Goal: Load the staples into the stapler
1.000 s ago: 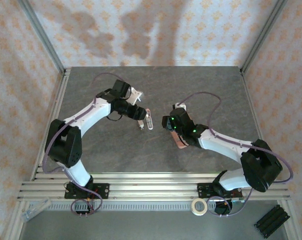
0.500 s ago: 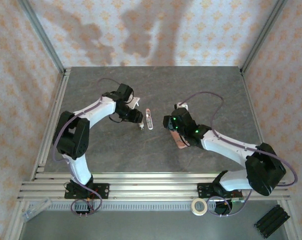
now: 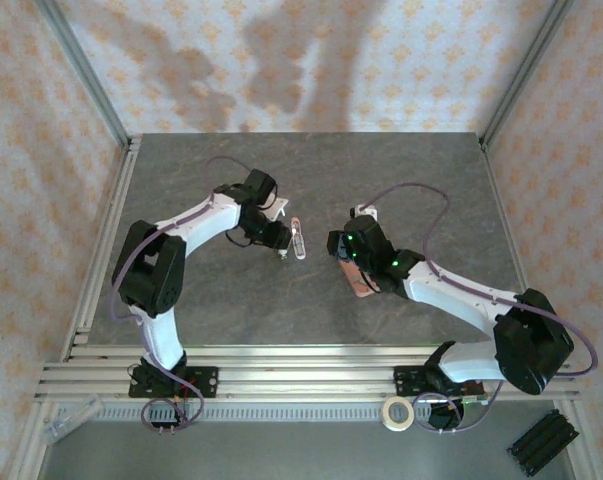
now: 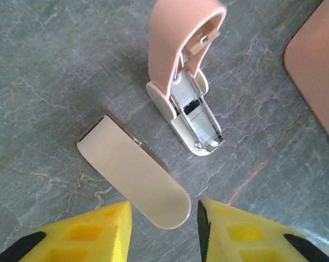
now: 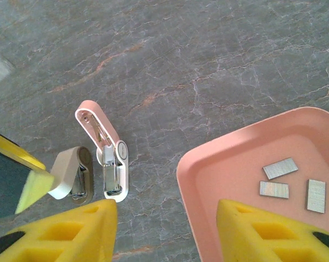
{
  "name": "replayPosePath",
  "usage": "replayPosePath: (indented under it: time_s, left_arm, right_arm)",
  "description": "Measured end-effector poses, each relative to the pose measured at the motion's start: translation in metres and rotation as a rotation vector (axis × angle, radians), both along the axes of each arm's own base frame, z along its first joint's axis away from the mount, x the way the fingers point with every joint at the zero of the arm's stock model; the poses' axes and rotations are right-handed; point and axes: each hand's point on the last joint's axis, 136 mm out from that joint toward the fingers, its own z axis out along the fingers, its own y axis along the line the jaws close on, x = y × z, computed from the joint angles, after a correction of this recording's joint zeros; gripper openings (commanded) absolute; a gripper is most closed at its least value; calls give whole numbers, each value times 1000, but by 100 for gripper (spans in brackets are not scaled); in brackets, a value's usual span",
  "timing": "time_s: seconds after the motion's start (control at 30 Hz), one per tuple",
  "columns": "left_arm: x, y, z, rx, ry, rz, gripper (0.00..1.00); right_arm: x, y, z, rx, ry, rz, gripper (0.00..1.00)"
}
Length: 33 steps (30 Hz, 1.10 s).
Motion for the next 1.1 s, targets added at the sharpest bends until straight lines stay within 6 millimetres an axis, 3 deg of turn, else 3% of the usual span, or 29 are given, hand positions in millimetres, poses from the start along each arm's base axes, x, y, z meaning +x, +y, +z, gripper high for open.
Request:
replayPosePath:
  time_s: [0.2,0.33,0.6,0.83,1.1]
  left_arm:
    - [-15,-2,-23,59,40,-35,34]
    - [-28,-2,-50,117,94,-56,31]
    - [-27,1,-52,143,70,-75,30]
    - [-30,2,-42,135,54,-75,44]
    - [-24,-6,13,16,-39,-27,45]
  right_arm:
    - [0,-1,-1,-4,0,-7,51]
    - [0,-2,-2,-6,4,-8,51]
    - [0,-6,-5,-23,5,-22,51]
    - [0,-6,-5,-23,5,-22,51]
    - [0,-6,-5,-23,6,-22,51]
